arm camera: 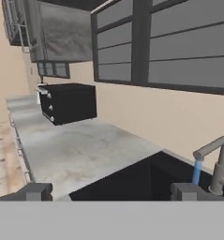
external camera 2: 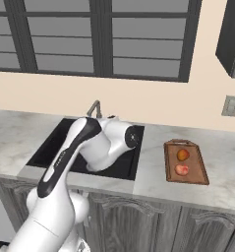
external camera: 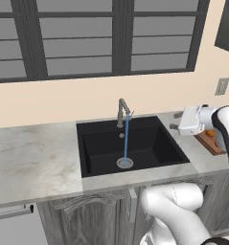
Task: Pick the mango, peach from the sink and place them on the cutting board to airdry. Then turn off the sink faucet.
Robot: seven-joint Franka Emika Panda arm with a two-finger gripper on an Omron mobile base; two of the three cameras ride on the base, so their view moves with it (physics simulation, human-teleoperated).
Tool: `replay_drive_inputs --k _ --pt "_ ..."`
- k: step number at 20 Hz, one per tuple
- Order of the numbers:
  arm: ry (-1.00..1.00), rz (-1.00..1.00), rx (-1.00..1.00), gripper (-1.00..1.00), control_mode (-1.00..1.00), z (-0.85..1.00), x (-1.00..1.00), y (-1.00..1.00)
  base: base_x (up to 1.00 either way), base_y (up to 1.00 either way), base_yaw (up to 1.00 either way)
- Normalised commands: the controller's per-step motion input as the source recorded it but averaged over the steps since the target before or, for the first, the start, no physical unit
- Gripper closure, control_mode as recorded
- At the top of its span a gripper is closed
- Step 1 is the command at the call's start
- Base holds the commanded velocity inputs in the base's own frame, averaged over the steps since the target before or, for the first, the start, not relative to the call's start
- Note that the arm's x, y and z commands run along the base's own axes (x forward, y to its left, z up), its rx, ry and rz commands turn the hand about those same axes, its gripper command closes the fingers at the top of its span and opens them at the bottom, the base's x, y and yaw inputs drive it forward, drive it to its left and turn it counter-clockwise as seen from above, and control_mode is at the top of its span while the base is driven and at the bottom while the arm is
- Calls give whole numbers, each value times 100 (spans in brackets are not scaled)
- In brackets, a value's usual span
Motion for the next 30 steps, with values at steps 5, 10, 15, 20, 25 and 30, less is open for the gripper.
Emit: replay_drive_inputs --k 5,10,15,20,25,30 --pt "0 2 0 -100 -100 -22 42 0 0 0 0" --pt "0 1 0 -100 -100 -23 53 0 0 0 0" --pt "0 1 1 -100 -100 -21 60 -5 0 0 0" --pt "0 2 2 -100 -100 -16 63 -6 0 0 0" --pt "0 3 0 -100 -100 -18 59 -2 0 0 0" --pt "0 2 0 -100 -100 -24 46 -3 0 0 0"
